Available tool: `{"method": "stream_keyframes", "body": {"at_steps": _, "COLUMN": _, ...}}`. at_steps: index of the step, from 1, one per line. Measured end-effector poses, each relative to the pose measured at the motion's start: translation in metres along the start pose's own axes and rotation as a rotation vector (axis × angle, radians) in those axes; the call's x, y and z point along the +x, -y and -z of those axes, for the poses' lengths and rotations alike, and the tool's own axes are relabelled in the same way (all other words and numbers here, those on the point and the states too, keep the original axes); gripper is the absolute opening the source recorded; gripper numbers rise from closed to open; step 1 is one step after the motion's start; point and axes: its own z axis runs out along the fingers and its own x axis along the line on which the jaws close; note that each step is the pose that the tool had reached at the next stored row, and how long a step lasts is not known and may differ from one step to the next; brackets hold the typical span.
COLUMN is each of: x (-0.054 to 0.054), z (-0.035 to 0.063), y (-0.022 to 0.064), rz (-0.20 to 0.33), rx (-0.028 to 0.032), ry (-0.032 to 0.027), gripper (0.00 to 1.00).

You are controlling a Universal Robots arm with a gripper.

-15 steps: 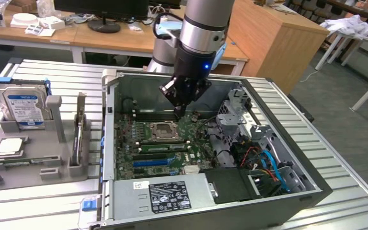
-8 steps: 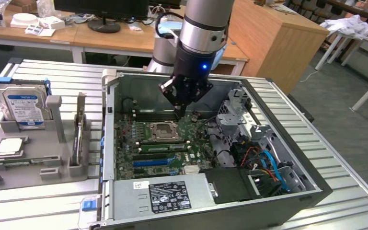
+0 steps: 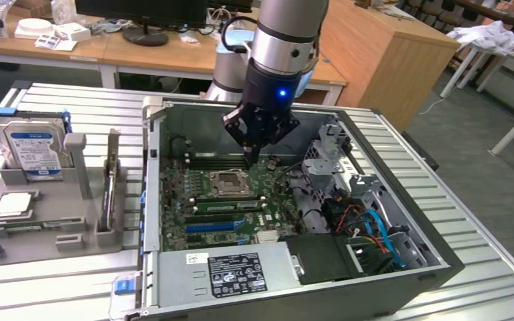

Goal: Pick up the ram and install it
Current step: 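Press down the ram until it locks into place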

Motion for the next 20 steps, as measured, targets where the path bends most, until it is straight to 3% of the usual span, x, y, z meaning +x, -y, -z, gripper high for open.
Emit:
{"method": "stream_keyframes", "body": {"at_steps": 4, "x": 0.0002, "z": 0.0000, "y": 0.0000, "rz": -0.057, "rx": 0.0011, "ry": 0.0011, "gripper": 0.11}}
{"method": "stream_keyframes", "body": {"at_steps": 9, "x": 0.0003, "z": 0.0000, "y": 0.0000, "rz": -0.063, "rx": 0.0013, "ry": 0.0012, "gripper": 0.11}}
{"method": "stream_keyframes", "body": {"at_steps": 18, "x": 0.0002, "z": 0.0000, "y": 0.0000, "rz": -0.063, "rx": -0.0001, "ry": -0.0122, "gripper": 0.11}}
{"method": "stream_keyframes", "body": {"at_steps": 19, "x": 0.0002, "z": -0.0001, "y": -0.0001, "rz": -0.064, "rx": -0.0049, "ry": -0.0225, "gripper": 0.11}}
{"method": "stream_keyframes", "body": {"at_steps": 20, "x": 0.0003, "z": 0.0000, "y": -0.0001, "rz": -0.058, "rx": -0.0172, "ry": -0.0265, "gripper": 0.11}}
